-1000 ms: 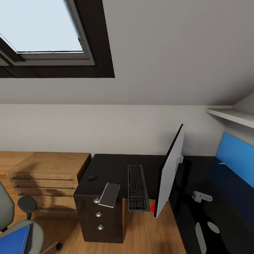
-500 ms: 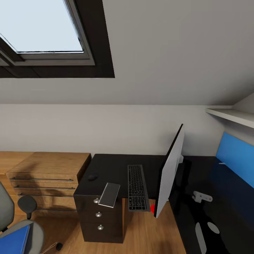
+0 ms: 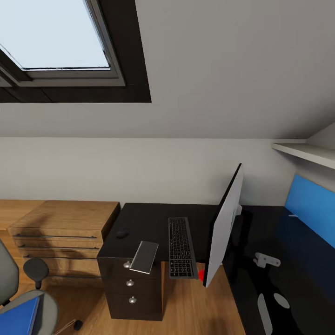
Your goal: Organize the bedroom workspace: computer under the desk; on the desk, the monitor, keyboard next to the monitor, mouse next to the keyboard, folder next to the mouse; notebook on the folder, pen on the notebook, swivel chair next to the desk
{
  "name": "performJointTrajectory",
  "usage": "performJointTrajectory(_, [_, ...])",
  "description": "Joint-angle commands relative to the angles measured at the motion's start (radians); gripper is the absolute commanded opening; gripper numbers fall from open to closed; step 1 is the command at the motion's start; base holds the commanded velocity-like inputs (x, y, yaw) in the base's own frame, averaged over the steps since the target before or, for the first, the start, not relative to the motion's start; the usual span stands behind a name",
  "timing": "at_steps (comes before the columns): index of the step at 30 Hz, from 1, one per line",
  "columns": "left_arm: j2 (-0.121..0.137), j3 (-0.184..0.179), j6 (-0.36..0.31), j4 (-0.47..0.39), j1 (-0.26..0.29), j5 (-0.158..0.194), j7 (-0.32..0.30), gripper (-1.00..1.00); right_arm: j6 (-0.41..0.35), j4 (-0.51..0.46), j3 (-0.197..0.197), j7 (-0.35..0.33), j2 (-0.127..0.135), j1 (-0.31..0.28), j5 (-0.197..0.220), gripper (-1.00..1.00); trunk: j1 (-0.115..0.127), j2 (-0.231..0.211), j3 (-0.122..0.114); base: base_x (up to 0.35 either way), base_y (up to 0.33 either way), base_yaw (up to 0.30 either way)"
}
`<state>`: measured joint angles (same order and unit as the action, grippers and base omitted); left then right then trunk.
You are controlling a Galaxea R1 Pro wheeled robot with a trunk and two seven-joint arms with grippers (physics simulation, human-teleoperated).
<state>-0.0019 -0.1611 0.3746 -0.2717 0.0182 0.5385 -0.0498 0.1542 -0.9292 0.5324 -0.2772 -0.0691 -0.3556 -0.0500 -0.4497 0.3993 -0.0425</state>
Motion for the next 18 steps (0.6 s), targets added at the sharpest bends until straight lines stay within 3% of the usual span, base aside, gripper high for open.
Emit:
performJointTrajectory(1, [0.000,-0.005,0.004,0.002,0.001,0.011,-0.004,1.00,0.003,0.000,0.006,-0.008,-0.001,-0.001,-0.005,1.00,0.000,0.001,0.000,0.000,0.000,-0.045])
performJointTrajectory(9, [0.000,-0.005,0.004,0.002,0.001,0.011,-0.004,1.00,0.002,0.001,0.006,-0.007,-0.002,-0.001,-0.005,1.00,0.000,0.001,0.001,0.000,0.000,-0.175])
performJointTrajectory(18, [0.000,-0.005,0.004,0.002,0.001,0.011,-0.004,1.00,0.003,0.001,0.006,-0.009,-0.001,-0.001,-0.006,1.00,0.000,0.001,0.001,0.000,0.000,-0.032])
